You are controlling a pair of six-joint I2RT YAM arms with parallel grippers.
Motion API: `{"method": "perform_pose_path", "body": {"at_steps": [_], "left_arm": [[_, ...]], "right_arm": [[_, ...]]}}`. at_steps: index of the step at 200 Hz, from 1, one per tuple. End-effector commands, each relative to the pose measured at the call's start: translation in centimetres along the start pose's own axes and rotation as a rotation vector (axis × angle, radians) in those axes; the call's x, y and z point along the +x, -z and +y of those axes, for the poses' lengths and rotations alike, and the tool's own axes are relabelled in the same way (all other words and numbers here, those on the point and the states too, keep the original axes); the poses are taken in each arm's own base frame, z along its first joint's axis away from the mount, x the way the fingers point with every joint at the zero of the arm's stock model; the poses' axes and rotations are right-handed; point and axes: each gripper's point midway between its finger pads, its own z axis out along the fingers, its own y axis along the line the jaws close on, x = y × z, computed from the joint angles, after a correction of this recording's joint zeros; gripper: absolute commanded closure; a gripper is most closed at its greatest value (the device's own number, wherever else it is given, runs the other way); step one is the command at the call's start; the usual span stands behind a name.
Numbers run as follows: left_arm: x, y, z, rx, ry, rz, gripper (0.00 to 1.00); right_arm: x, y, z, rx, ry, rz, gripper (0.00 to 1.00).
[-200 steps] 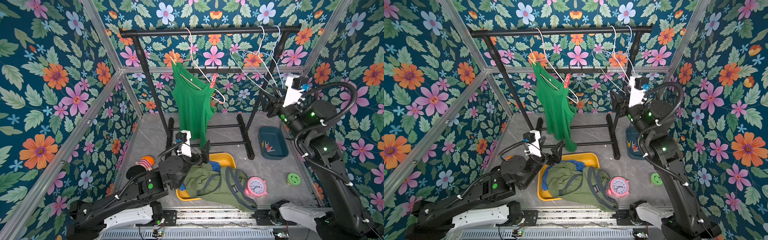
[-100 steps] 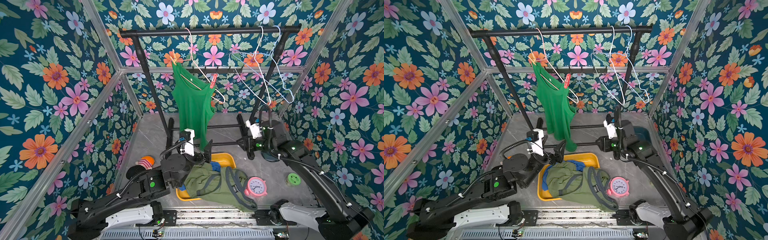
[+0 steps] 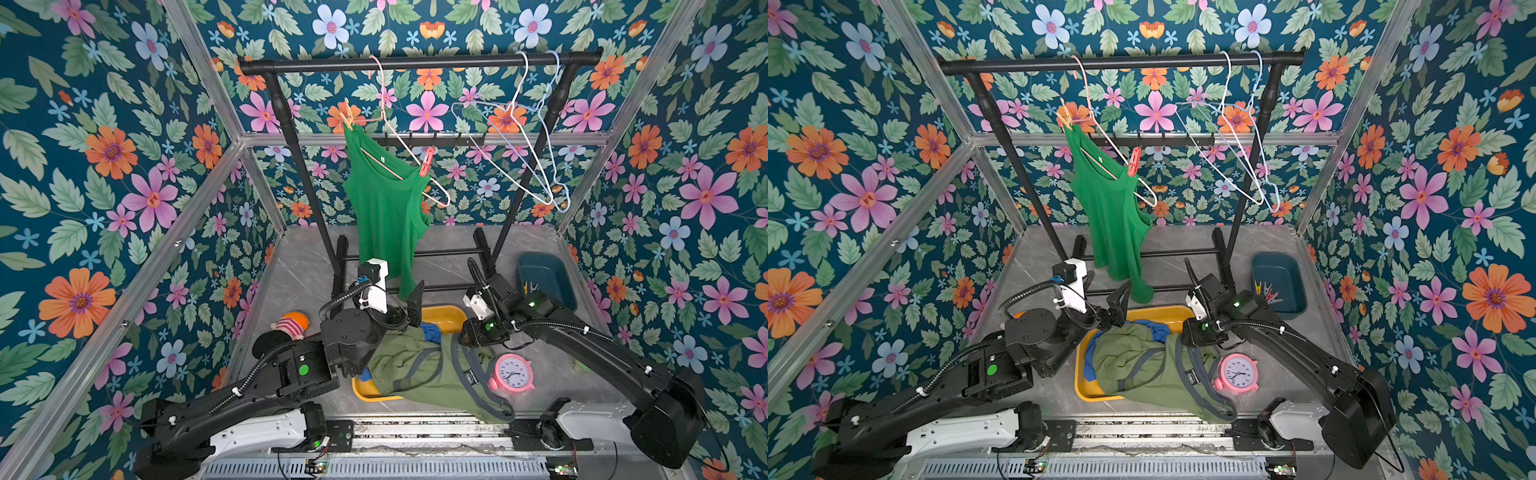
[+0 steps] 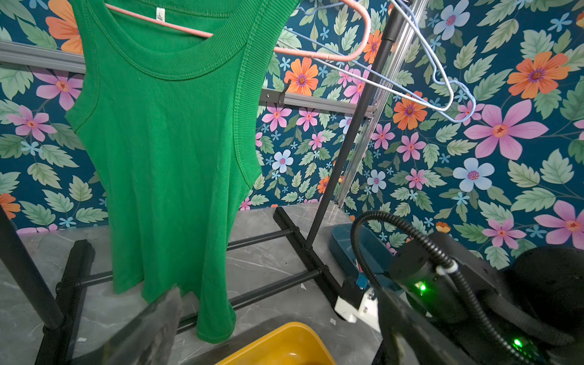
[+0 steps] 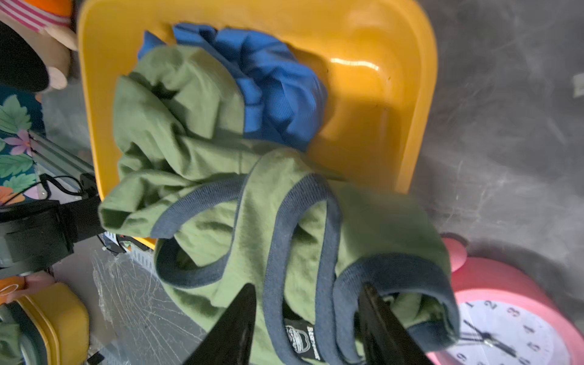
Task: Remove the clothespins securing tank tops to the hanger
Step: Adjust the tank top in the basket.
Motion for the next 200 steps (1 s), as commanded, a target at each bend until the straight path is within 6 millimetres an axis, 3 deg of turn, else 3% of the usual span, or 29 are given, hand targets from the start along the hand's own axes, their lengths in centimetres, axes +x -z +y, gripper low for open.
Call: {"method": "perform_pose_path", "body": {"at_steps": [1, 26, 72, 98, 177, 200], "left_arm": [[0.0, -0.1, -0.2, 0.003, -0.016, 0.008, 0.01], [0.2, -0.2, -0.3, 0.004, -0.020, 0.013, 0.01], [0.2, -0.2, -0.3, 0.004, -0.025, 0.018, 0.01], [0.3, -0.3, -0.5, 0.012, -0.026, 0.021, 0.01], [0.9, -0.2, -0.5, 0.020, -0.020, 0.042, 0.01], [1.0, -0.1, -0.4, 0.021, -0.013, 0.041, 0.01]], "right_arm": [[1.1, -0.8, 0.0, 0.023, -0.041, 0.032, 0.46], [1.3, -0.5, -1.5, 0.127, -0.038, 0.015, 0.46], [2.7, 2.7, -2.8, 0.195, -0.048, -0.037, 0.43], [4.0, 1.4, -3.0, 0.170, -0.068, 0.008, 0.43], [2.4, -1.5, -0.9, 0.069, -0.048, 0.026, 0.44], [2.4, -2.2, -0.7, 0.064, -0.031, 0.052, 0.50]]}}
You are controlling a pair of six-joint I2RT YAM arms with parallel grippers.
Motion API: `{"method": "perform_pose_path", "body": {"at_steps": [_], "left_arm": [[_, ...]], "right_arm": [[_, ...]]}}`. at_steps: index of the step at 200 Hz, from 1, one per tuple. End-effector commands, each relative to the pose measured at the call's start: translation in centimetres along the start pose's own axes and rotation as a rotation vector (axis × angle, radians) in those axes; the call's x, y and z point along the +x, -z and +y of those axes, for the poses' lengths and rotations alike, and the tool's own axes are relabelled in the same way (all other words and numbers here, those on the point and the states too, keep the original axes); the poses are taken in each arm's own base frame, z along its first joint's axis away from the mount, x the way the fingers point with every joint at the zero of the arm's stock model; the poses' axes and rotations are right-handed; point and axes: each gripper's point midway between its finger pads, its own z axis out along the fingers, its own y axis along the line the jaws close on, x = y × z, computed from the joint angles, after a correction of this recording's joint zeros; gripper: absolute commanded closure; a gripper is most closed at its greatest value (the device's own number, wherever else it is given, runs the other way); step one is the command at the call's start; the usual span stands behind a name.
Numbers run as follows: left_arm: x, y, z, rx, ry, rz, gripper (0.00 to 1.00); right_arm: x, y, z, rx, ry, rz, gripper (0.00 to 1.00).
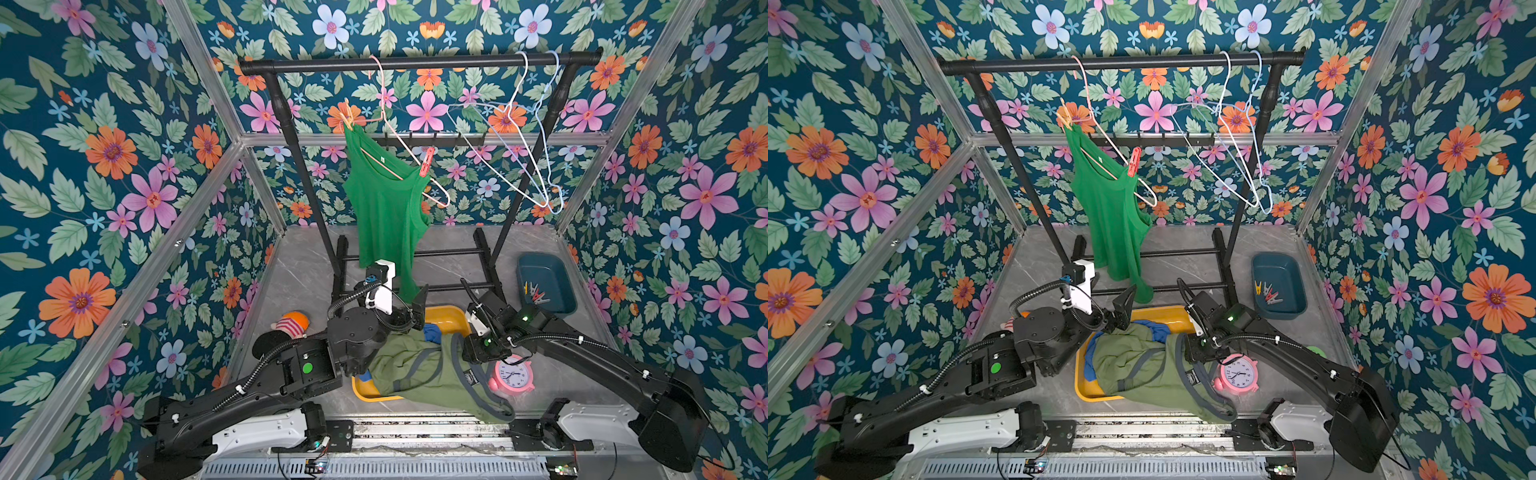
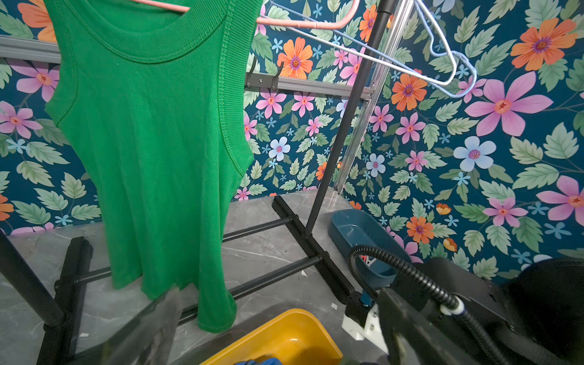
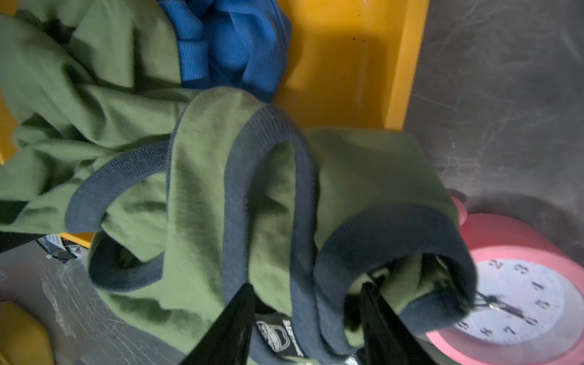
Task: Remove the clothespins securing tank tops to the hanger
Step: Adjust the tank top in the basket.
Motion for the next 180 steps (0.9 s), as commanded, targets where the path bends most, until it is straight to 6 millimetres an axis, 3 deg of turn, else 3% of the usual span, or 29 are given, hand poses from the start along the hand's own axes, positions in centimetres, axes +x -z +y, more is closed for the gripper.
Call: {"method": "perform_pose_path", "body": {"at_steps": [1, 25, 51, 68, 120, 180], "left_arm": [[0.0, 0.1, 0.1, 0.003, 0.017, -0.001, 0.01], [0.0, 0.1, 0.0, 0.006, 0.015, -0.001, 0.01], [-0.2, 0.2, 0.1, 0.004, 0.014, -0.002, 0.01], [-0.4, 0.4, 0.3, 0.003, 0.021, -0.009, 0.01], [-1.2, 1.3, 1.1, -0.005, 0.040, -0.037, 0.01], [-1.5, 2.0, 1.9, -0.010, 0.069, -0.055, 0.01]], "right_arm": [[-0.3, -0.5, 0.8, -0.030, 0.018, 0.010, 0.50], [-0.5, -1.1, 1.4, -0.050, 0.036, 0.034, 0.60], [-1.1, -1.1, 2.1, -0.047, 0.067, 0.035, 0.89], [-1.9, 0.1, 3.0, -0.055, 0.097, 0.003, 1.00], [-6.3, 8.0, 8.0, -0.187, 0.213, -0.211, 1.00], [-10.1, 9.9, 13.8, -0.324, 0.327, -0.263, 1.00]]}}
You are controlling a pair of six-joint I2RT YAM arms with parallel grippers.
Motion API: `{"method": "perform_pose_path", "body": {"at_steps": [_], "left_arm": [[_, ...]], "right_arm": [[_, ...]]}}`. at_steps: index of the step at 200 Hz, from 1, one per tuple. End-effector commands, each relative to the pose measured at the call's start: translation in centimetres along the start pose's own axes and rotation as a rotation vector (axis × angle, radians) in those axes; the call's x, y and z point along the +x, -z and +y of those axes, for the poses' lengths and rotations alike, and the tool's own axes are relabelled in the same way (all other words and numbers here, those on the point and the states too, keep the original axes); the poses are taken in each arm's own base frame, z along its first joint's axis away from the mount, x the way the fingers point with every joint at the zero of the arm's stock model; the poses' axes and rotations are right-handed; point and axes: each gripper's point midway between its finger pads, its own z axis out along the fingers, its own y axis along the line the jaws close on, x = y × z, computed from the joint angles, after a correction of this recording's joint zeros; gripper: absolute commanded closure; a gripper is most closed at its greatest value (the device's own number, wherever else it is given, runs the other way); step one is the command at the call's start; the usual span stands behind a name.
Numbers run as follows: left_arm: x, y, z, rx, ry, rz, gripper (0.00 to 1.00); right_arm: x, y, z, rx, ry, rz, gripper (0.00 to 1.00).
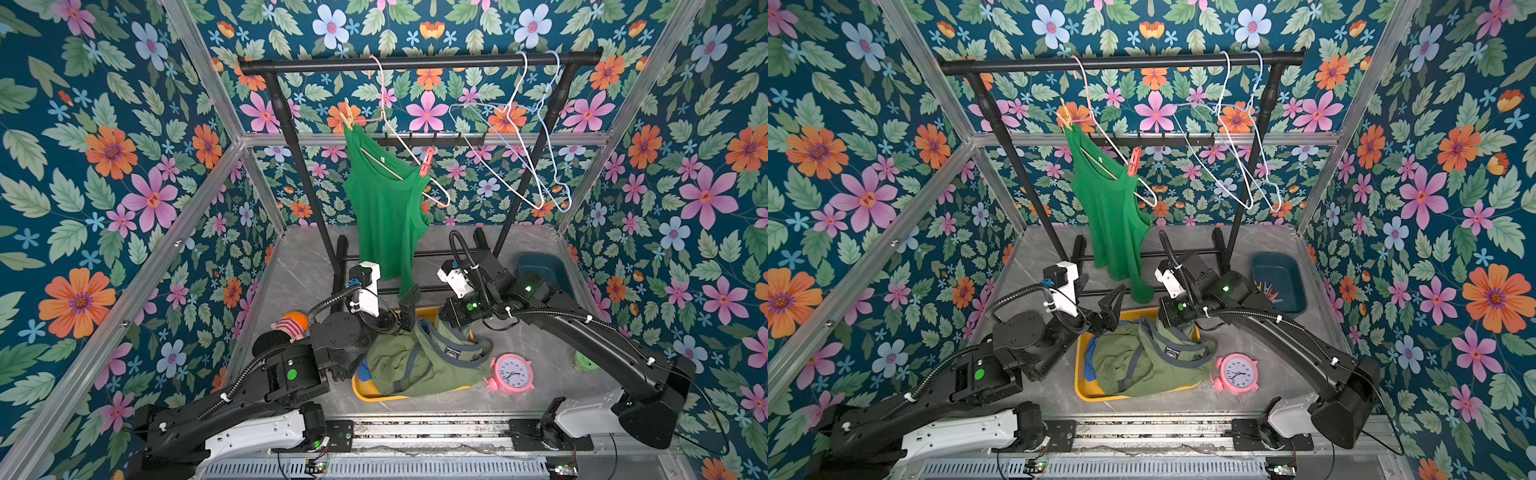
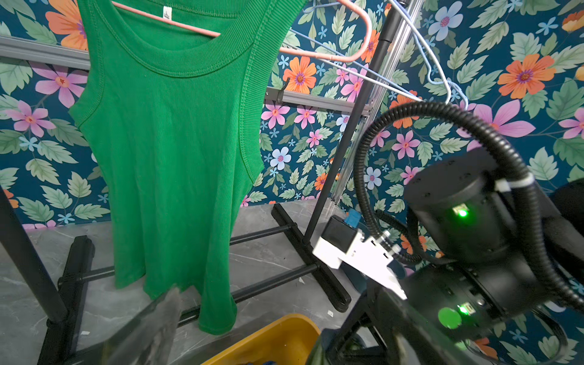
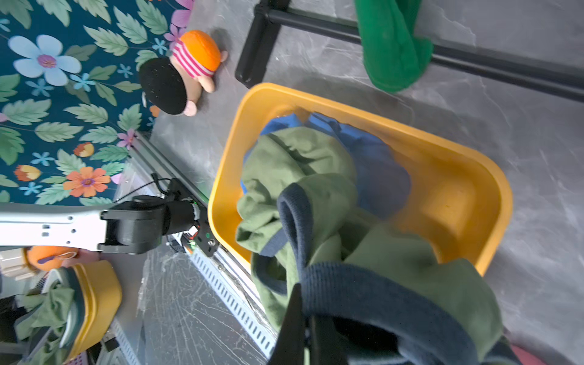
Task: Remove the clothespins securing tank tops to the hanger
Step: Adjust the tank top in the basket.
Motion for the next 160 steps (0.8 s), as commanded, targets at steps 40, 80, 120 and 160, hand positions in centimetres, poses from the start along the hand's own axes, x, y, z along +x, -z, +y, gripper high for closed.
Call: {"method": "perform_pose_path", "body": {"at_steps": [40, 80, 120, 160], "left_arm": [[-1.1, 1.0, 1.3, -0.031, 0.036, -0.036, 0.01], [-2.4, 2.3, 3.6, -0.111, 0.079, -0.080, 0.01], [-3.7, 3.8, 6.1, -0.199, 0.117, -0.123, 0.01], [-4.3, 5.7, 9.6, -0.353, 0.210, -0.160, 0.01]], "right_arm": [[-1.1, -3.2, 4.3, -0.130, 0.143, 0.061, 1.00], [2.0, -7.6, 4.0, -0.209, 0.093, 0.202, 0.99], [2.6, -8.3, 2.2, -0.088, 0.125, 0.213, 0.72], [0.1, -5.3, 0.1, 0.087, 0.185, 0.041, 0.60]]}}
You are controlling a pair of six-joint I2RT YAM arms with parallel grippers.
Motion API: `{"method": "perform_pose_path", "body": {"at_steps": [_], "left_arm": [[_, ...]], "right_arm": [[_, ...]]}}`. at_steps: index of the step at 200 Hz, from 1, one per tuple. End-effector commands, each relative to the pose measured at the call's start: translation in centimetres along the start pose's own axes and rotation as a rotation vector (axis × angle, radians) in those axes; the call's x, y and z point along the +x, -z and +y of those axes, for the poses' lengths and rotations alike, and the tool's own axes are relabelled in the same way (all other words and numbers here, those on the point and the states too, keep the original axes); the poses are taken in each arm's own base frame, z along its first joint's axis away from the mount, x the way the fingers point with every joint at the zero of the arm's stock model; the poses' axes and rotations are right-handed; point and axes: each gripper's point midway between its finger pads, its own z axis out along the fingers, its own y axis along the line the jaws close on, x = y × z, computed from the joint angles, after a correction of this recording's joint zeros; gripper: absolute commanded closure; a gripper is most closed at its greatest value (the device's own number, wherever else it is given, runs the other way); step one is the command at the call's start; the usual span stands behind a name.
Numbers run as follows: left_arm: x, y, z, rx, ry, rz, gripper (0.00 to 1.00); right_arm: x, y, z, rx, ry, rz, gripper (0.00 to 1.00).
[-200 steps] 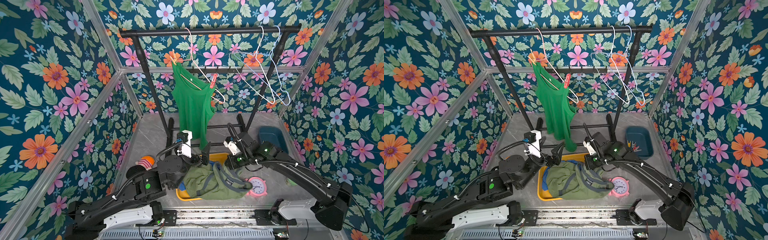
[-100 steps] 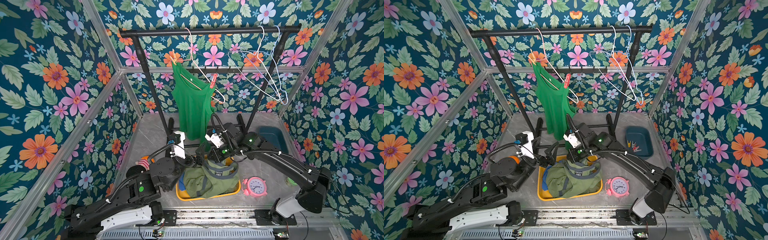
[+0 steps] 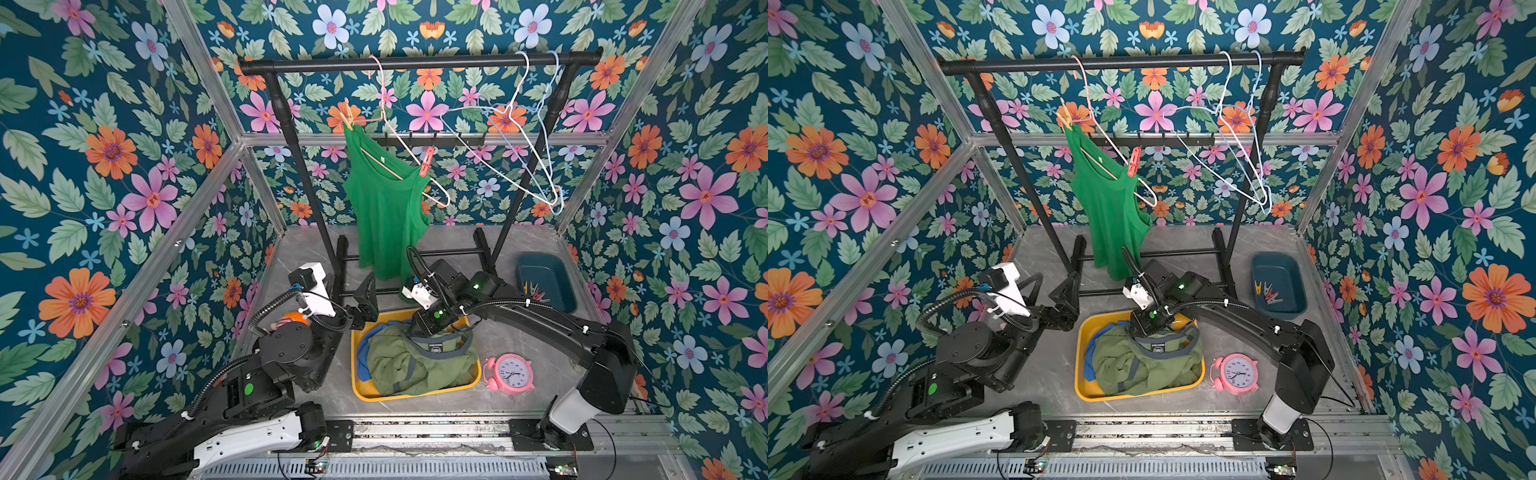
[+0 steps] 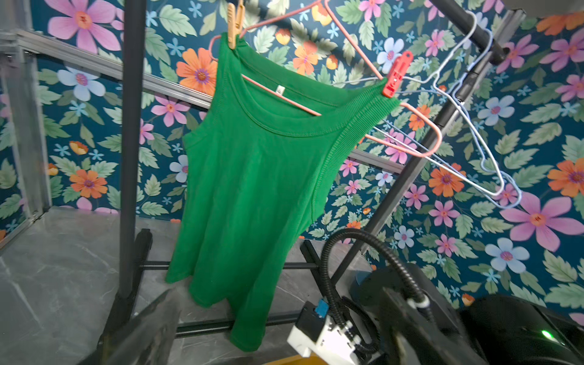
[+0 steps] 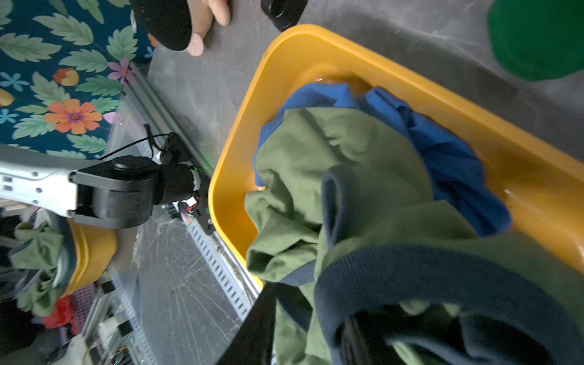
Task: Remove the clothespins securing tank tops to the hanger
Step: Adjust the tank top in the basket, then pick up the hanger from the clothesline.
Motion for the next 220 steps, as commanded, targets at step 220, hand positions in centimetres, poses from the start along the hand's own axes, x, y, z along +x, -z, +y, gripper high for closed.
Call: {"method": "perform_pose_path", "body": {"at_steps": [220], "left_arm": [[2.7, -0.4, -0.1, -0.003, 0.032, 0.067, 0.01]], "right_arm": [[-22.0, 30.5, 4.6, 0.426, 0.413, -0.951, 0.53]]}}
